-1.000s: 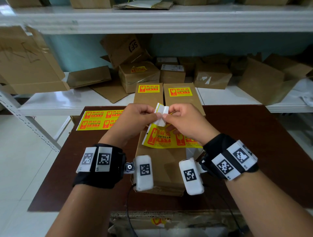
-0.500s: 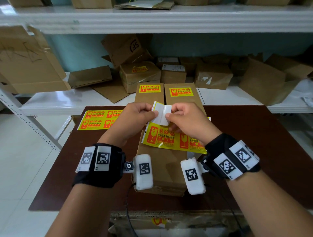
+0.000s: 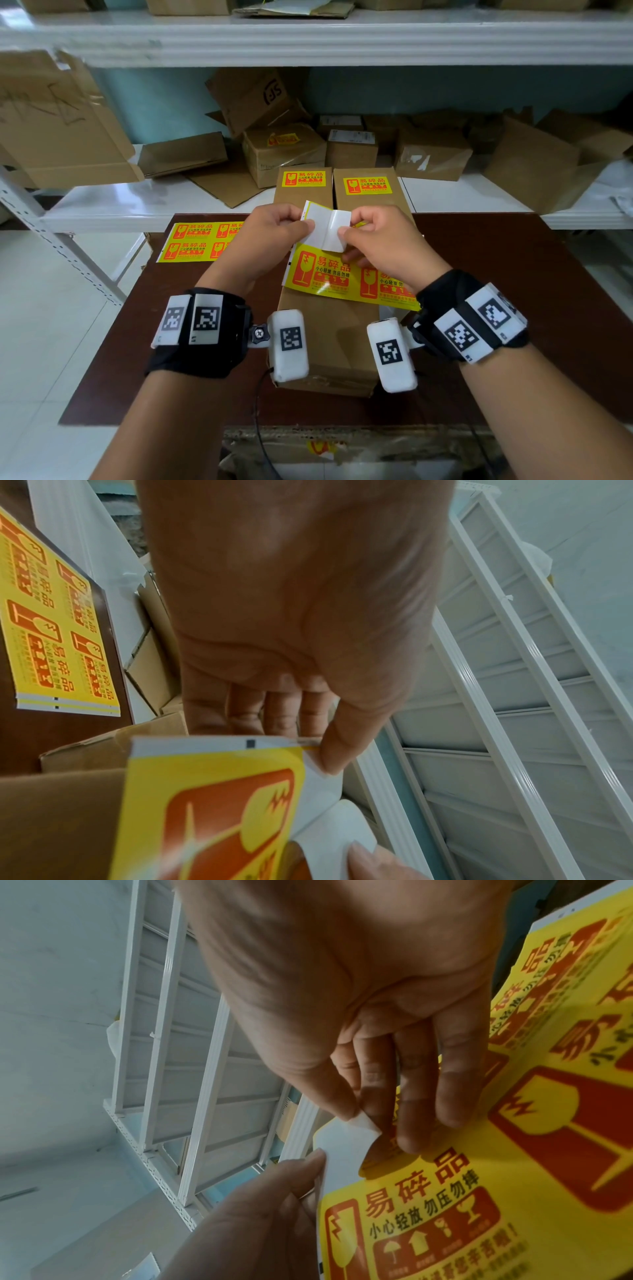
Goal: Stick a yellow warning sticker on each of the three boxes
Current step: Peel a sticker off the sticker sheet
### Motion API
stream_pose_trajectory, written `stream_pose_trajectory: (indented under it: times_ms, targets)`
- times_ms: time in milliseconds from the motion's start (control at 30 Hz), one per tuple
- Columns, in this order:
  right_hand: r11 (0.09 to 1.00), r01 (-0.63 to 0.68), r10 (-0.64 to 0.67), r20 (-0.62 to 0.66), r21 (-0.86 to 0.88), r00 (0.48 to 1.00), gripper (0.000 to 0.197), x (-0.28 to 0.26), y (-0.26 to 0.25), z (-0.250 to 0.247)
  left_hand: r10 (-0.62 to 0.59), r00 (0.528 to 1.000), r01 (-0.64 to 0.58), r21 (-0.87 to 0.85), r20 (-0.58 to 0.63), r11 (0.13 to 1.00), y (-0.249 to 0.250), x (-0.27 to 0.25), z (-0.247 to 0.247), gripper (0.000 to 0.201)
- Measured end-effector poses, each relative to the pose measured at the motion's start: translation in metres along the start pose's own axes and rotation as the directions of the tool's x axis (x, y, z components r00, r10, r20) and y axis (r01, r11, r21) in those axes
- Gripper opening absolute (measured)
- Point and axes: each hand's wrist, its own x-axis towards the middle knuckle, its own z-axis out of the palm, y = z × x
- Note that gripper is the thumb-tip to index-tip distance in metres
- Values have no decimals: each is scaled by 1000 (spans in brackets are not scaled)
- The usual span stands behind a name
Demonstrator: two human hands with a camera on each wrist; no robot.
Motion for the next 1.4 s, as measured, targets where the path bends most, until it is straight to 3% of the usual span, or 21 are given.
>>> stream_pose_trajectory:
  times_ms: [400, 667, 900, 1400]
  targets:
    - [1000, -19, 19, -6, 20, 1000, 11, -1, -1, -2, 8, 999, -7, 17, -40, 1000, -1, 1, -1, 16]
    - [999, -17, 17, 0, 30, 1000, 9, -1, -1, 1, -7, 999, 4, 59, 52, 998, -3, 1, 2, 19]
    - [999, -14, 13, 7, 33, 1000, 11, -1, -1, -1, -15, 999, 18, 65, -39, 998, -5, 3, -1, 15]
    - [1000, -23, 23, 5, 7, 1000, 14, 1, 3, -3, -10, 998, 12, 36, -60, 999, -7, 4, -3, 10]
